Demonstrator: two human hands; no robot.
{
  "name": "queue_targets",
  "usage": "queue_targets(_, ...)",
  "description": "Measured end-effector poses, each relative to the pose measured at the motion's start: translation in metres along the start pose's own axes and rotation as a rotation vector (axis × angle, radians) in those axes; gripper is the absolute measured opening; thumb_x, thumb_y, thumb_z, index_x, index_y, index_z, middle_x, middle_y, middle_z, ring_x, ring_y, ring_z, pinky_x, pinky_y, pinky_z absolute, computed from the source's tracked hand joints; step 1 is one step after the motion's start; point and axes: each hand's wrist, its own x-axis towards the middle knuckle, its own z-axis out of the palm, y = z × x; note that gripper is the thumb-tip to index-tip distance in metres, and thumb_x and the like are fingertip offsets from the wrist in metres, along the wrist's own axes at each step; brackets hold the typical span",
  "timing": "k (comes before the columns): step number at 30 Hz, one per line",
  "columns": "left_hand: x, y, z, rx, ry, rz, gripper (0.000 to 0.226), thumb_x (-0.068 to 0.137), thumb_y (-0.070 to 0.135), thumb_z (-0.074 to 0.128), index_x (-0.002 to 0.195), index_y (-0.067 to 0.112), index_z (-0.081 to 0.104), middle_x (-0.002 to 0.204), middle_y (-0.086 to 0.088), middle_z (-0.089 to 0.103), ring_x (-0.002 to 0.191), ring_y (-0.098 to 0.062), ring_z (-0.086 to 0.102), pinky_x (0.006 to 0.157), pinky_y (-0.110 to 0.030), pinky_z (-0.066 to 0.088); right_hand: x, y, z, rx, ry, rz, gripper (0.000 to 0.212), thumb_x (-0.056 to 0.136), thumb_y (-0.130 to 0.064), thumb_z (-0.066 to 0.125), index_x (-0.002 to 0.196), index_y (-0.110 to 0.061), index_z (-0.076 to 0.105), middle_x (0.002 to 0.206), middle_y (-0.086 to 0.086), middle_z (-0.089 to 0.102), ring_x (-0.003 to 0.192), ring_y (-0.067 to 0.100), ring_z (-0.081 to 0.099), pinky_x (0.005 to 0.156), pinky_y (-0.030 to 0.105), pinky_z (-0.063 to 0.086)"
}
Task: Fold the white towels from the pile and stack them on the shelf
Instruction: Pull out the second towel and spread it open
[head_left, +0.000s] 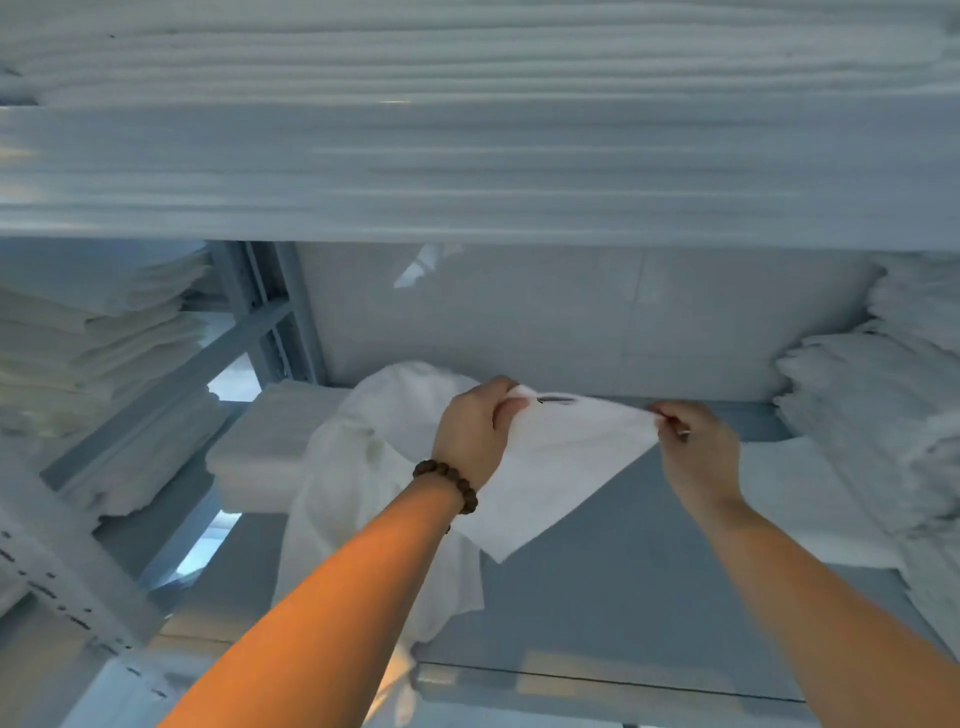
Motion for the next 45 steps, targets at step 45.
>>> queue_targets(45,-0.03,0.006,0.07,0.137,-0.362,-0.123,0.021,0.079,0.044,0.068,0.07,0.03,0.055,0.062,0.005,0.054,0.057,-0.007,0.046,0.056,-0.024,0.035,0.014,0.081,-0.059,0.12,-0.135,0.281,0.021,0.085,-0.019,0.06,0.074,-0.001,0.062,0.071,0.018,0.063,0.066,0.028,0.053,0.058,0.028,0.037)
